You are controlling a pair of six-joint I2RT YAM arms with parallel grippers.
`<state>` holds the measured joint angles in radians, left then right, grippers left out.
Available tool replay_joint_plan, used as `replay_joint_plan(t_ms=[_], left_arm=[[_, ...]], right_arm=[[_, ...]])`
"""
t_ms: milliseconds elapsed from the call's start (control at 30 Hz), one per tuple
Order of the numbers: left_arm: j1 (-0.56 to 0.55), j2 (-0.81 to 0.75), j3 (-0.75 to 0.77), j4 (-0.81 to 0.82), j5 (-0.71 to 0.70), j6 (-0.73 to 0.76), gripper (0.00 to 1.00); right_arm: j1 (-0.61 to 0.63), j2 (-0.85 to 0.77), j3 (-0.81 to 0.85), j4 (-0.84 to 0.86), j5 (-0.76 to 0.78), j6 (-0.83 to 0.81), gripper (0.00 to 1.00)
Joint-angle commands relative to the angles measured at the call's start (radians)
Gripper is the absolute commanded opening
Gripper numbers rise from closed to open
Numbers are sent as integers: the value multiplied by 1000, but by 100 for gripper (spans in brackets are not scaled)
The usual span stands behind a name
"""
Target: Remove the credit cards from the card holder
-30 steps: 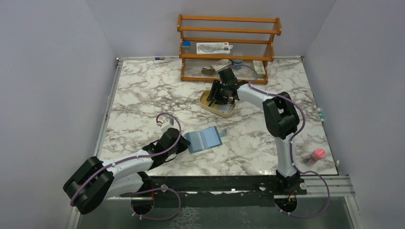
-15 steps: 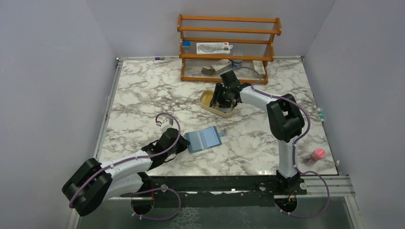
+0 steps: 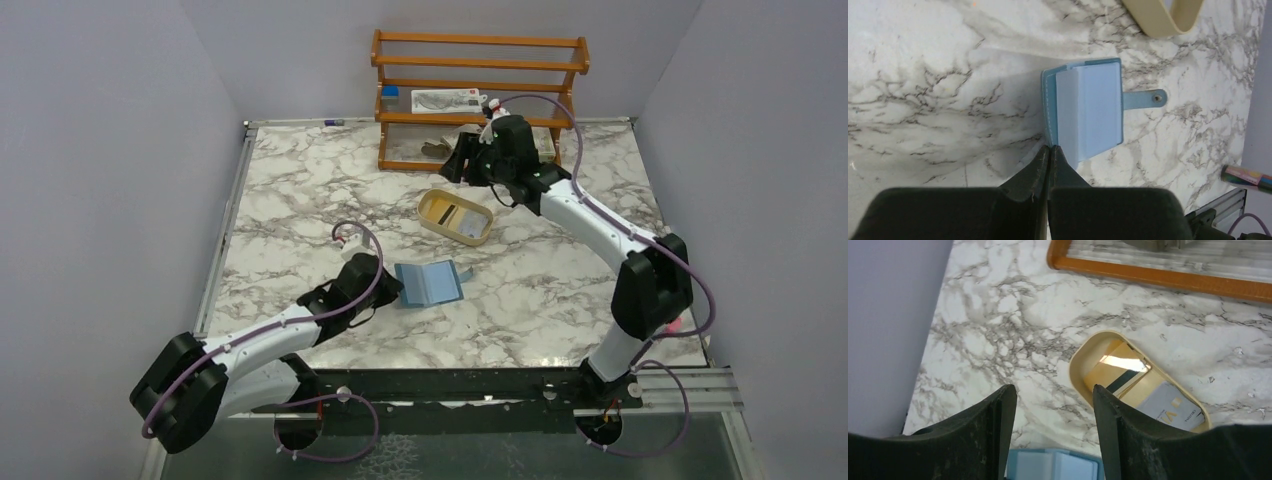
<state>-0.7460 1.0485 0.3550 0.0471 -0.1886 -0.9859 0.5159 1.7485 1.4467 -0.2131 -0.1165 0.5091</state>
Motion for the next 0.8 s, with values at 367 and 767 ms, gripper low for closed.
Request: replay_joint_plan(t_ms=[367, 767], left_arm=[[-93, 248, 489, -388, -168, 247, 0], [-213, 471, 804, -732, -373, 276, 0]], right_arm=[[115, -197, -444, 132, -66, 11, 64], [105, -321, -498, 16, 243, 39, 69]])
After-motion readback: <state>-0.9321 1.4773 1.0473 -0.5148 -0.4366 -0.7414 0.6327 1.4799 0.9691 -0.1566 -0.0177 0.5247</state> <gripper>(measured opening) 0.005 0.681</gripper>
